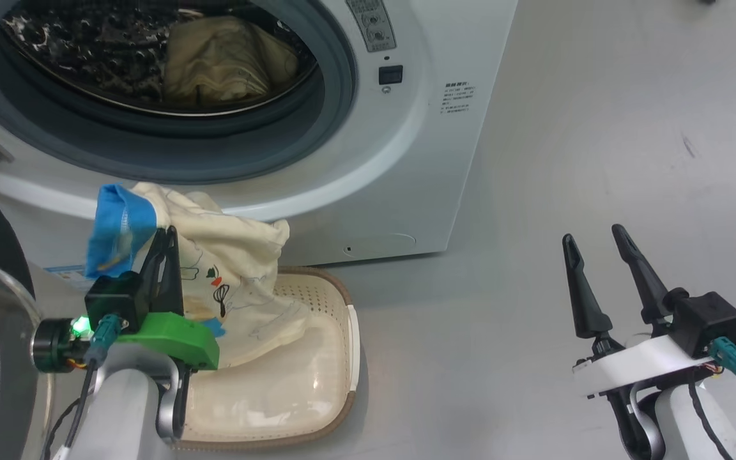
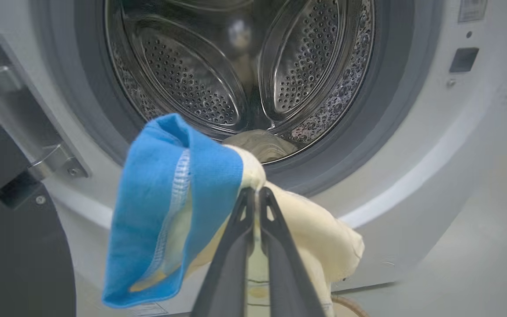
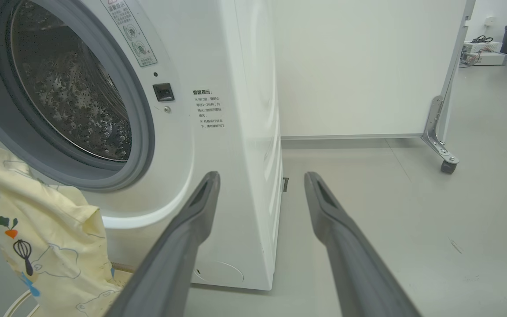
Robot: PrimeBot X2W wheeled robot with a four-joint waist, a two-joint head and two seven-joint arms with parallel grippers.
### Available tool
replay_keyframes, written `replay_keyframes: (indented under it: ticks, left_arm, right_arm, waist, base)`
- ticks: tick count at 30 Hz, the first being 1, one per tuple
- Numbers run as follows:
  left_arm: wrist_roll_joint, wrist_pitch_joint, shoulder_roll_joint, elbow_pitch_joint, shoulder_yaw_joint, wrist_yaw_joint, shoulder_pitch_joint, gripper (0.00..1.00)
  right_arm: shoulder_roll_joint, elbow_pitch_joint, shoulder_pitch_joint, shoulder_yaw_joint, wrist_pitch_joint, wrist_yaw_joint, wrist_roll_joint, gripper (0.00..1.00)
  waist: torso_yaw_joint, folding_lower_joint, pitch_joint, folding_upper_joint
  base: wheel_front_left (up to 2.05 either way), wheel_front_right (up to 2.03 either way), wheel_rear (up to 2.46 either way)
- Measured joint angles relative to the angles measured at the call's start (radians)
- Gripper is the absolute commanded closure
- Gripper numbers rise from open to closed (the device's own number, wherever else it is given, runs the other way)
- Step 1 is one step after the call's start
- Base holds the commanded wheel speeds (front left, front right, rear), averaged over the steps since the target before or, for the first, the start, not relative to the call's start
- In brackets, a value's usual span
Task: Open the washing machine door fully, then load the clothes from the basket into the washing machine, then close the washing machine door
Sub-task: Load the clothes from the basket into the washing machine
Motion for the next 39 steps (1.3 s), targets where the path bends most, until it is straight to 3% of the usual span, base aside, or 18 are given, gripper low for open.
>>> replay_keyframes:
  ticks: [20,39]
  left_arm:
    - [0.000,0.000,0.025,-0.090,0.045,0.020,0.290,1.00]
    - [0.000,0.000,0.027,-0.179,0.041,0.020,0.365,1.00]
  right_arm:
    - [0.040,0.051,0.183,0.041,0.000,-0.012,0.000,0.00]
    - [0.042,0.021,0.212,0.063,0.000,-0.037,0.000,0.00]
  waist:
    - [-0.014,0.0000,-0.287,0.0000]
    - [-0.022,0.0000,-0.319,0.0000]
  base:
    - [0.00,0.00,0.00]
    - [0.00,0.00,0.00]
